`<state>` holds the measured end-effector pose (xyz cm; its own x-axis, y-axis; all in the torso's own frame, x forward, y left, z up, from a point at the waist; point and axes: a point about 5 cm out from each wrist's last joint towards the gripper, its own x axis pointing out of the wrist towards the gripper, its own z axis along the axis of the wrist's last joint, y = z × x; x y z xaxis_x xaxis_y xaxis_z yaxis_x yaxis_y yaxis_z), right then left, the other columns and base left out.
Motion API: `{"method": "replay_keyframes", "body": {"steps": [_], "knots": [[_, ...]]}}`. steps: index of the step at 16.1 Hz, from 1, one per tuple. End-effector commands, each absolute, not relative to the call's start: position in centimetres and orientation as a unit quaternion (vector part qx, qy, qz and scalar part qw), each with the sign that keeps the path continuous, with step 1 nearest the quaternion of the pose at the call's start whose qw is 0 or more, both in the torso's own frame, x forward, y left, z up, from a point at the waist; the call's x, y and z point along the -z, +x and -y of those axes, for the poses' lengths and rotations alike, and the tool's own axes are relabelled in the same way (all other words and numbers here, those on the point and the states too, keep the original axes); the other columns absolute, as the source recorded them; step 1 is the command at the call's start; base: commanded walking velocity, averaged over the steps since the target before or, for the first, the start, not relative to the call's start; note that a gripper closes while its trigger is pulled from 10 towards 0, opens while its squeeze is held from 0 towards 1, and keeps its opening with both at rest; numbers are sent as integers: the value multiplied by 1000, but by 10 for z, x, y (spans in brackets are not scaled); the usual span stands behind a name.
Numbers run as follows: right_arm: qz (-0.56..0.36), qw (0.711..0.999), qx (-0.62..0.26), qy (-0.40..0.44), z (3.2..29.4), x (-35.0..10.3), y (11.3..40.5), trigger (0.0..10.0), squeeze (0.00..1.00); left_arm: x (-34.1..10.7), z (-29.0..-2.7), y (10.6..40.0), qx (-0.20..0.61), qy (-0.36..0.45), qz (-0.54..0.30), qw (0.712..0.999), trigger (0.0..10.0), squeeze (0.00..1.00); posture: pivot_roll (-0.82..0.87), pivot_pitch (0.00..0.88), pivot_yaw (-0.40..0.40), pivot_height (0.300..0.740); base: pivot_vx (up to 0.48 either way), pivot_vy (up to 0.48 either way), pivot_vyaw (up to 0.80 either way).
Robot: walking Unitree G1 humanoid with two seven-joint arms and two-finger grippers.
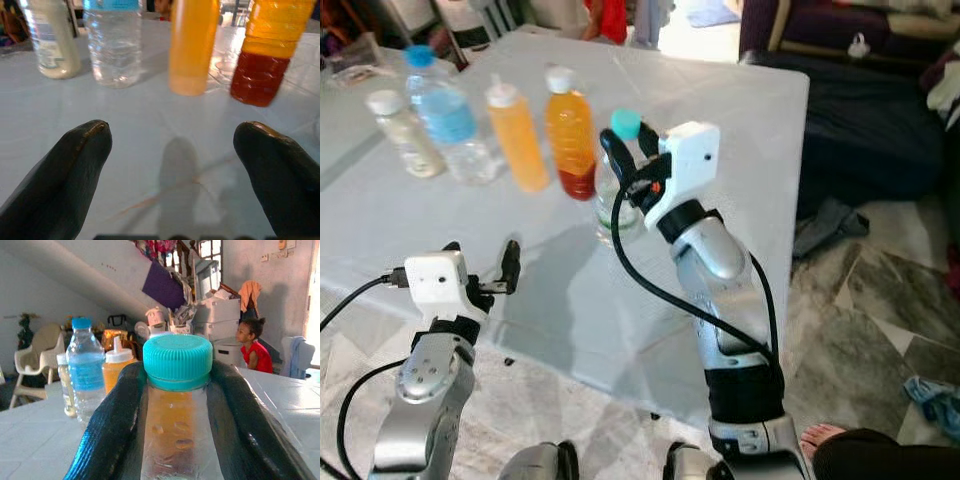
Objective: Restocking fridge
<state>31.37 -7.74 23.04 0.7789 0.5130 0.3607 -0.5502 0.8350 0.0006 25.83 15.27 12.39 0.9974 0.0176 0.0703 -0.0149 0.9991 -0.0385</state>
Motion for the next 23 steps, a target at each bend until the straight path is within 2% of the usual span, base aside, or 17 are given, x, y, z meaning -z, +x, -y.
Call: {"method": "replay_keyframes", "body": {"steps": [1, 4, 6, 11, 19, 23], "knots": [[122, 946, -294, 54, 69, -212, 312, 10000, 0, -122, -155, 258, -15, -18, 35, 999, 10000, 0, -28, 137, 26, 740, 0, 322, 0], [119, 953, -277, 22, 67, -206, 309, 10000, 0, -123, -154, 259, -13, -17, 39, 999, 10000, 0, -26, 142, 27, 740, 0, 359, 0], [105, 956, -272, 40, 69, -199, 307, 10000, 0, -121, -155, 257, -14, -17, 37, 999, 10000, 0, -22, 144, 27, 740, 0, 418, 0], [70, 969, -232, 41, 95, -176, 300, 10000, 0, -117, -153, 253, -15, -21, 30, 999, 10000, 0, -14, 125, 6, 740, 0, 441, 0], [64, 975, -212, 15, 107, -160, 296, 10000, 0, -106, -160, 247, -37, -30, 12, 999, 10000, 0, -21, 88, 3, 740, 0, 480, 0], [80, 973, -217, 3, 102, -162, 299, 10000, 0, -107, -169, 248, -52, -22, 18, 998, 10000, 0, -22, 90, 7, 740, 0, 480, 697]]}}
